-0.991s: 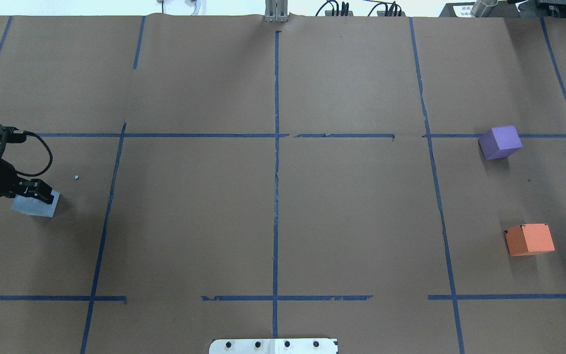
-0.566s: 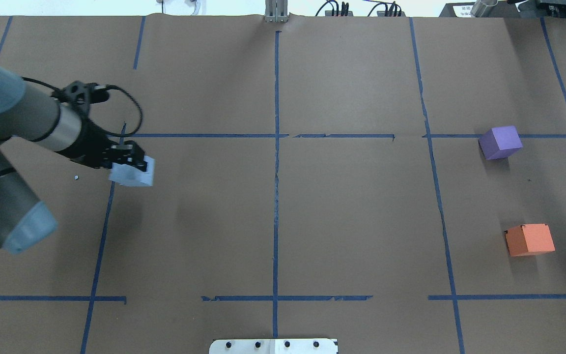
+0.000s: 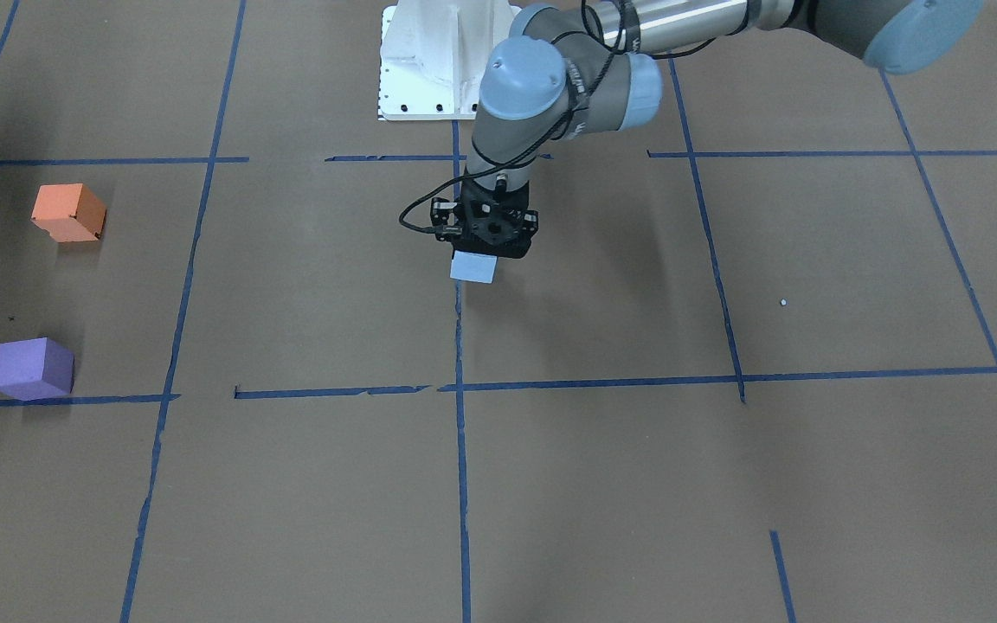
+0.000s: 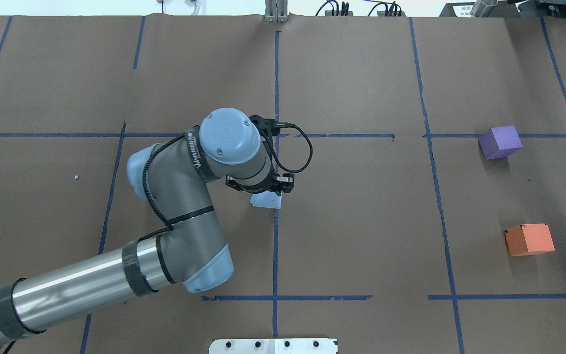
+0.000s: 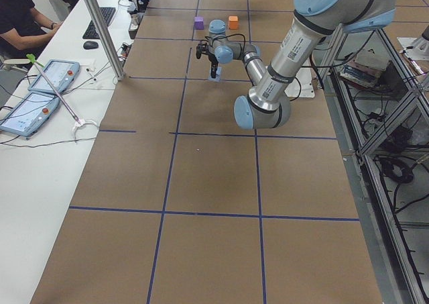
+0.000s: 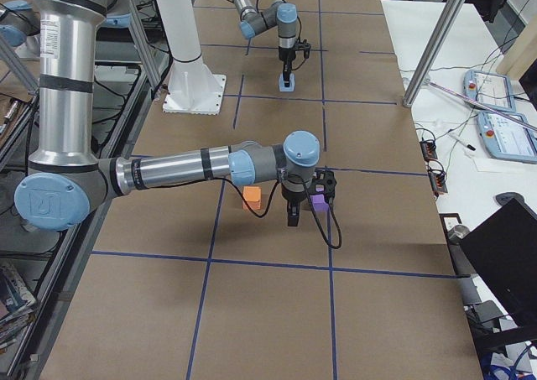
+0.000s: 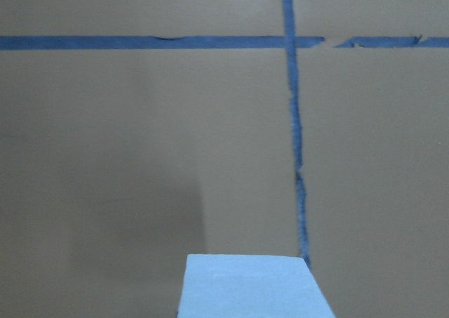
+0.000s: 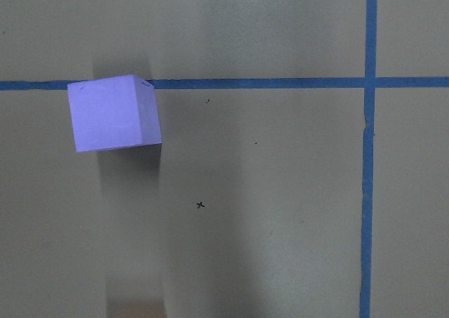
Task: Place blue block between orange and purple blocks
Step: 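Carry the light blue cube to the table center and release it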
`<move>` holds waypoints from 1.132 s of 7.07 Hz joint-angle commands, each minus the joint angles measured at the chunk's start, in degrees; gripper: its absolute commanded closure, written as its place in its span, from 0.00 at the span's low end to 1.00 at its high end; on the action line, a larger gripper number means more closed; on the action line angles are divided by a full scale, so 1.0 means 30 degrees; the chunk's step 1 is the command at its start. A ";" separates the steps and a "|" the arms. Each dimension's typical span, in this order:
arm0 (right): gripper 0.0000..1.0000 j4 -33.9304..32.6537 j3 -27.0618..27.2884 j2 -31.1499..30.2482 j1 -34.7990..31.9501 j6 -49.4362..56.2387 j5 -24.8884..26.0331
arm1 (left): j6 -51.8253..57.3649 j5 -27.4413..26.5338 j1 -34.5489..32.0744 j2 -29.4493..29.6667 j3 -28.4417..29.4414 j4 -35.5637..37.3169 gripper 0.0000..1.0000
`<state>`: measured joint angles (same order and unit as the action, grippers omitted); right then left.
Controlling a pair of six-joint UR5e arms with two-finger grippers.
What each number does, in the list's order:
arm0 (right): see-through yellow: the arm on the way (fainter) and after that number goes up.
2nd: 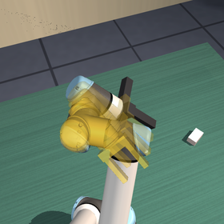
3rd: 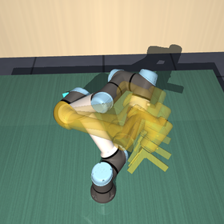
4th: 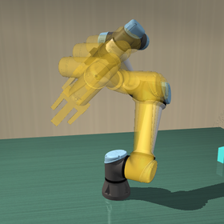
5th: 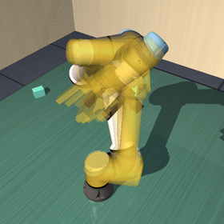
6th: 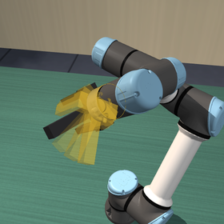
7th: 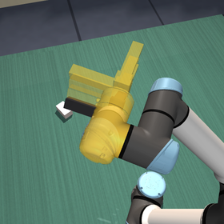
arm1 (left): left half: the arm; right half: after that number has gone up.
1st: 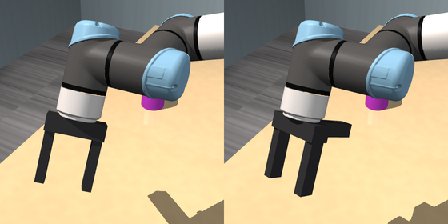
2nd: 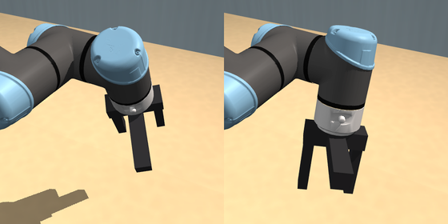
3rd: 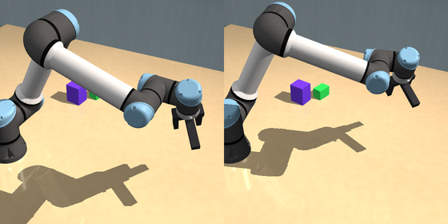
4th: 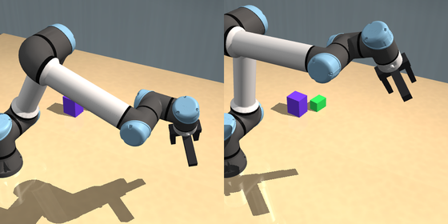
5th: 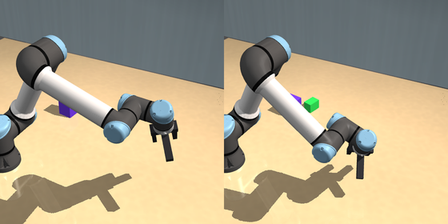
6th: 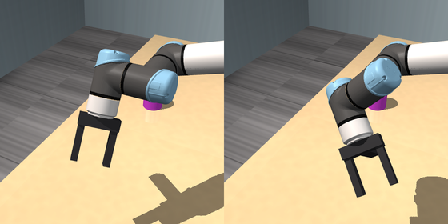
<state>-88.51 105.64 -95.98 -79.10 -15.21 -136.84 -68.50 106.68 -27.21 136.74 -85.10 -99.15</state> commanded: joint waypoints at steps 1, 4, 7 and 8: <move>0.00 0.0261 0.0059 0.0087 0.0495 0.0000 -0.0118 | 0.0038 -0.0637 0.0603 0.0884 0.1706 0.0003 0.68; 0.00 0.5338 0.0439 0.1047 0.3559 -0.7800 -0.0033 | -0.0049 -0.0753 0.0052 0.1091 0.0313 0.0178 0.00; 0.00 0.7559 0.0470 0.5926 0.9293 -1.9415 0.2969 | -0.0430 -0.0609 -0.2051 -0.3489 -0.7053 0.0472 0.00; 0.00 0.7269 0.0237 0.8210 1.1927 -2.2788 0.5713 | -0.0314 -0.0376 -0.2902 -0.5597 -0.9692 0.0501 0.00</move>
<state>-66.41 106.89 -79.06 -52.11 -70.91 -127.75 -69.68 104.88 -32.99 126.95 -104.87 -97.78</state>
